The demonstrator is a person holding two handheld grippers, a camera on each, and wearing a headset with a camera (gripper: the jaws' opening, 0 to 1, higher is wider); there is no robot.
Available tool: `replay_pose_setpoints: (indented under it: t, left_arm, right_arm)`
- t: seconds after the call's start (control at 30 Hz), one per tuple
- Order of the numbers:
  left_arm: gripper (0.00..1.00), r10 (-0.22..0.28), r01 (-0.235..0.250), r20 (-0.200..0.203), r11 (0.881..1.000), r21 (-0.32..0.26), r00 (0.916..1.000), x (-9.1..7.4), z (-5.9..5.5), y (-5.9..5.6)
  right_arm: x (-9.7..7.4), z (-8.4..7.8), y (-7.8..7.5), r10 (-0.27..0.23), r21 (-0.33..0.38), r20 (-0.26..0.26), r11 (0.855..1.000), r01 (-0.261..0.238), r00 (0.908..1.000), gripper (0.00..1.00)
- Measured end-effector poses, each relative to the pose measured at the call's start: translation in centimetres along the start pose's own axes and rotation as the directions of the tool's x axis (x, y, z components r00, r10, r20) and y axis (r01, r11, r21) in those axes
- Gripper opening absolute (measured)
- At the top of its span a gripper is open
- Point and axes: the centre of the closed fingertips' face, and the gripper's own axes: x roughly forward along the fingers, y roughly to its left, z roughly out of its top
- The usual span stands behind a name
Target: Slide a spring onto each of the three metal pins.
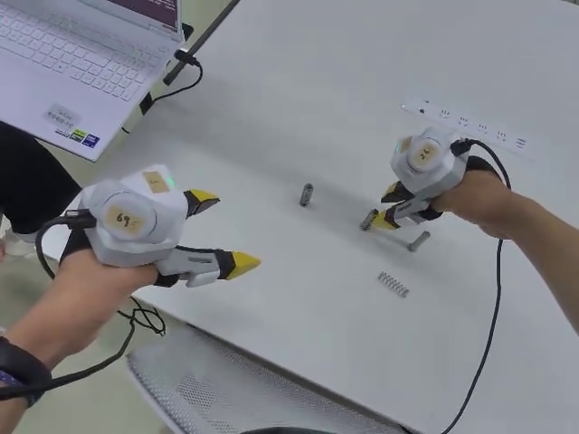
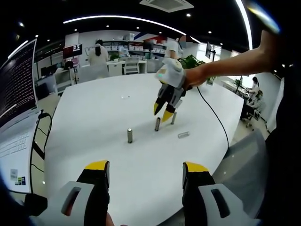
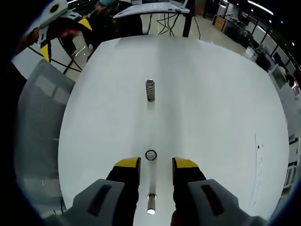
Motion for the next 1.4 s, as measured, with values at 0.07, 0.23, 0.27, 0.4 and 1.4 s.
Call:
replay_pose_setpoints:
  t: [0.07, 0.23, 0.27, 0.4, 1.4]
  left_arm:
    - [0.58, -0.002, 0.002, 0.000, 1.000, 0.004, 1.0000, 0.0, 0.1, 0.0]
    - [0.58, 0.002, -0.002, 0.008, 1.000, 0.007, 1.0000, -0.2, 0.7, 0.1]
    - [0.58, 0.007, -0.007, 0.012, 1.000, 0.004, 0.9999, -0.3, 0.9, 0.2]
    - [0.58, 0.011, -0.012, 0.017, 1.000, 0.011, 0.9998, -0.4, 1.2, 0.2]
    - [0.58, -0.076, 0.073, 0.032, 0.995, 0.068, 0.9966, 2.4, 3.3, -1.7]
  right_arm:
    - [-0.3, 0.1, 0.0, -0.008, 0.014, 0.018, 1.000, 0.008, 0.9998, 0.25]
    - [-1.1, 0.0, 0.0, -0.052, 0.063, 0.050, 0.997, 0.049, 0.9974, 0.25]
    - [-1.2, 0.0, 0.0, -0.056, 0.073, 0.058, 0.996, 0.052, 0.9967, 0.25]
    - [-2.2, -0.2, 0.3, -0.091, 0.097, 0.075, 0.992, 0.083, 0.9930, 0.25]
    - [-11.6, -2.2, 1.1, -0.368, 0.381, 0.300, 0.892, 0.243, 0.8802, 0.37]
